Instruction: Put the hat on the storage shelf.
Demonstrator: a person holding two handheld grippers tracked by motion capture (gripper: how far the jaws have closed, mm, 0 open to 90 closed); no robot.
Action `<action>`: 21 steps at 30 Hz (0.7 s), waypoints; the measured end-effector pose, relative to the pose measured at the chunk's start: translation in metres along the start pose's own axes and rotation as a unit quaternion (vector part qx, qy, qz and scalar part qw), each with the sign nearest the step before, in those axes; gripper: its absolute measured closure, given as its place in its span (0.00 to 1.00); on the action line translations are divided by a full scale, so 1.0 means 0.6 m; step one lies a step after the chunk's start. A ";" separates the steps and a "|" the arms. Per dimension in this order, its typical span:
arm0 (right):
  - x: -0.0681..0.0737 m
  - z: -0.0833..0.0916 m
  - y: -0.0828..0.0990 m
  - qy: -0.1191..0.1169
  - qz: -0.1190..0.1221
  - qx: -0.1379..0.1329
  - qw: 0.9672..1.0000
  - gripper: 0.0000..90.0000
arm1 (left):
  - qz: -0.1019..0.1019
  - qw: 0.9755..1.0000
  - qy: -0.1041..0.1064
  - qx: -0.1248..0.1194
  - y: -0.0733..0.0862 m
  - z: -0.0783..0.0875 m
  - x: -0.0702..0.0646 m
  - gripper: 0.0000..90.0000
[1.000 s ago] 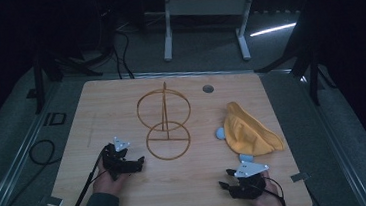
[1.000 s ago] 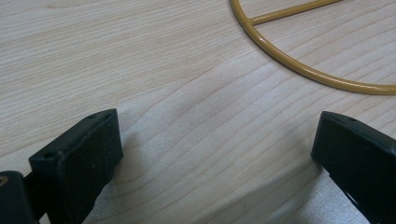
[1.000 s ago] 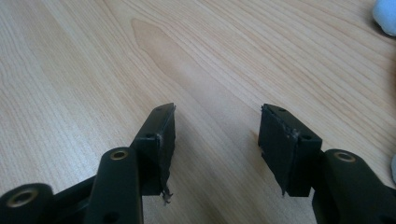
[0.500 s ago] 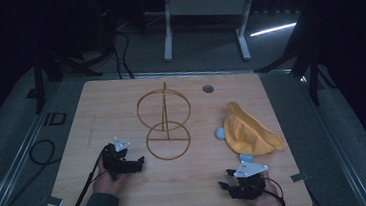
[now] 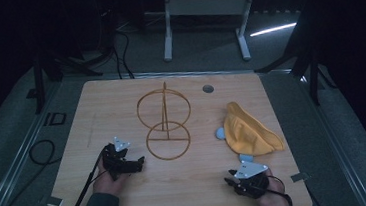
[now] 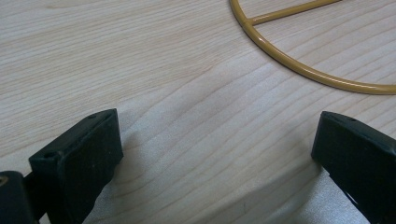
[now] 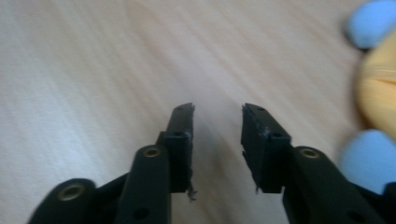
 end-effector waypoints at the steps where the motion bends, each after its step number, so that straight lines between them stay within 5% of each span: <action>1: -0.006 0.003 0.001 0.004 -0.002 -0.004 1.000 0.76 | 0.000 1.000 0.000 0.000 0.000 0.000 0.000 0.02; 11: -0.073 0.032 0.004 0.067 -0.034 -0.032 0.997 0.74 | -0.002 1.000 0.000 0.001 0.000 0.000 0.000 0.02; 21: -0.096 0.013 -0.002 0.095 -0.025 -0.023 0.995 0.65 | -0.002 1.000 0.000 0.001 0.000 0.000 0.000 0.02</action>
Point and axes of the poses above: each handheld gripper's, and its own axes: z roughly backward along the jaws, y roughly out of its underside, x roughly to its left, the point moved 5 cm from there along -z, roughly forward along the jaws, and after that the axes turned 12 degrees about -z, right-handed, at the moved point
